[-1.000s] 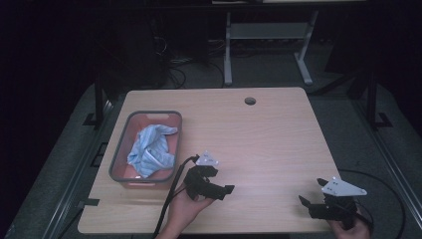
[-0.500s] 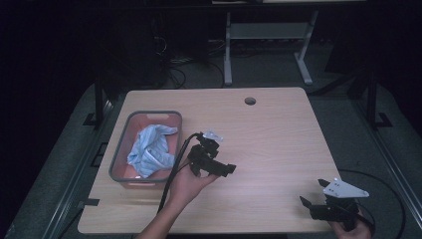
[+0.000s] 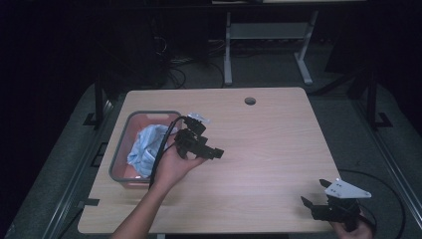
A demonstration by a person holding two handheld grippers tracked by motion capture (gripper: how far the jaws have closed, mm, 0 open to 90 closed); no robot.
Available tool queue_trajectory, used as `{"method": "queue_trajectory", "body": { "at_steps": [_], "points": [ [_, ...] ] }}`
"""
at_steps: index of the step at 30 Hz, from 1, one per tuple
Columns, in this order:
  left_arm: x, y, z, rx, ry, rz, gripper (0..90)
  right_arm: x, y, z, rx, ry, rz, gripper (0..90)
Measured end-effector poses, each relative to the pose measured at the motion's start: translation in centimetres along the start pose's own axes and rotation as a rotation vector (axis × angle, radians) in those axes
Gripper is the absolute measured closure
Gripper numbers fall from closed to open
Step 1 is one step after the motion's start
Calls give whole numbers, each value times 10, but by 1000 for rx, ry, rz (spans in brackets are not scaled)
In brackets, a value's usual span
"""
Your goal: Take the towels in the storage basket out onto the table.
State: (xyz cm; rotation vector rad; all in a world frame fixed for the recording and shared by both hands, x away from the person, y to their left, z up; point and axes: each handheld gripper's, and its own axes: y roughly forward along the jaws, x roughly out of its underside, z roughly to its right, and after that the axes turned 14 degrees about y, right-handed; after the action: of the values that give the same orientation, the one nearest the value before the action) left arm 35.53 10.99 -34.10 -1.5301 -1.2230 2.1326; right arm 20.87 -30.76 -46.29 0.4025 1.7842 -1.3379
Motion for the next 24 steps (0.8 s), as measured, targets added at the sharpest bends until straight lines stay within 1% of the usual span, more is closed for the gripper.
{"method": "queue_trajectory", "body": {
  "at_steps": [2,3,4,6,7,8,9,10,11,12,13,14,15,16,17,18,19,20,21,23,24],
  "points": [
    [1,-5,-5,-3,7,-10,183,0,1,0,-2,2,-10,146],
    [1,-5,-5,-3,7,-10,179,0,1,0,-2,2,-10,146],
    [3,-11,-11,-2,-5,-2,181,0,2,0,-4,-1,-19,146],
    [6,-17,-16,-4,-32,19,178,1,2,-1,-2,-4,-19,146],
    [6,-17,-16,-4,-32,19,178,1,2,-1,-2,-4,-19,146],
    [9,-22,-22,-13,-42,18,178,0,3,-1,-2,-2,-21,146],
    [9,-22,-22,-13,-42,18,179,0,3,-2,-4,1,-23,146],
    [11,-28,-27,-15,-57,22,179,0,3,-2,-5,-1,-24,146],
    [11,-28,-27,-15,-57,22,179,0,3,-2,-5,-1,-24,146],
    [15,-33,-30,-5,-82,40,180,0,4,-2,-8,-9,-27,145],
    [15,-33,-30,-5,-82,40,180,0,4,-2,-8,-9,-27,145],
    [18,-39,-34,-21,-85,41,180,1,4,-4,-4,-4,-36,146],
    [18,-39,-34,-21,-85,41,181,1,4,-4,-4,-4,-36,146],
    [22,-46,-39,-29,-100,47,181,1,4,-4,-4,-4,-36,146],
    [22,-46,-39,-29,-100,47,181,1,4,-4,-4,-4,-36,146],
    [27,-52,-44,-42,-119,53,181,1,4,-3,-4,-2,-32,146],
    [27,-52,-44,-42,-119,53,179,1,4,-3,-5,-2,-32,146],
    [33,-58,-49,-41,-133,58,176,1,3,-3,-5,-1,-32,146],
    [36,-61,-51,-34,-143,68,177,1,3,-3,-4,1,-32,146],
    [41,-66,-54,-54,-155,68,178,1,3,-2,-3,-1,-32,146],
    [43,-68,-56,-55,-162,73,178,1,3,-2,-1,-4,-28,146]
  ]
}}
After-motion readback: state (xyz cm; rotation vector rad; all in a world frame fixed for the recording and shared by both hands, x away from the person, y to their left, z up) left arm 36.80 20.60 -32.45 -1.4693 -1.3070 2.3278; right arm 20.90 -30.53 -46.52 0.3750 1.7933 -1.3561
